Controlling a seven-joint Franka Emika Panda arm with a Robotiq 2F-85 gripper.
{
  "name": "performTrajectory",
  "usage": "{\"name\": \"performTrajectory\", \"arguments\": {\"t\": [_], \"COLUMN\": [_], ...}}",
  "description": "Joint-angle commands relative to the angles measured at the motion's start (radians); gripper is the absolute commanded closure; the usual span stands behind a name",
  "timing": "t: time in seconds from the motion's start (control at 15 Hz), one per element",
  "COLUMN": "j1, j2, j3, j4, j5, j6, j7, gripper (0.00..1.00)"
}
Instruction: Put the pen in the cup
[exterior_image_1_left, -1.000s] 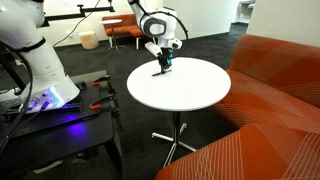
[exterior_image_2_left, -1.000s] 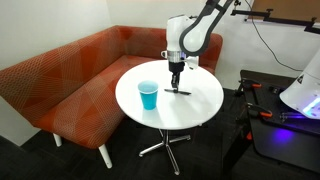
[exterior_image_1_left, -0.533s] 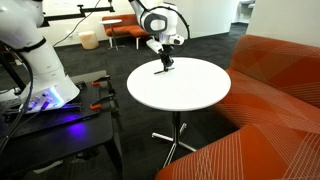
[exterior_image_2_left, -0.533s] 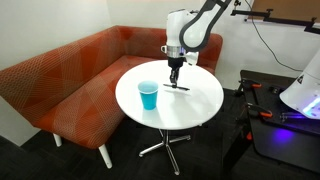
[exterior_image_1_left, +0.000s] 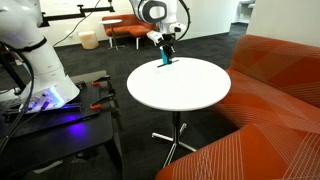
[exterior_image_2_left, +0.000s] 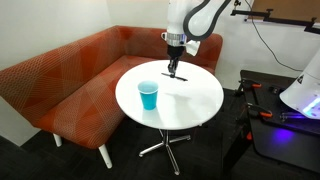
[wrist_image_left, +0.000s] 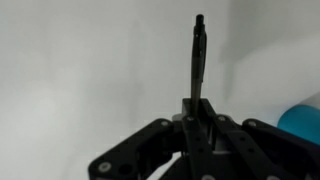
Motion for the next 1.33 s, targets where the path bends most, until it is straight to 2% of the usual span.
{"name": "performTrajectory", "arguments": {"t": [0.0, 0.4, 1.0, 1.27], "j1": [0.067, 0.133, 0.152, 0.14], "j2": [-0.072, -0.082, -0.051, -0.031], "j3": [-0.063, -0.143, -0.229, -0.238], "j4": [-0.044, -0.056, -0.141, -0.163], "j5": [-0.11, -0.306, -0.373, -0.38], "j6": [0.019, 0.149, 0.545, 0.702], "j7": [0.108, 0.246, 0.222, 0.191], "gripper": [0.97, 0.97, 0.97, 0.97]}}
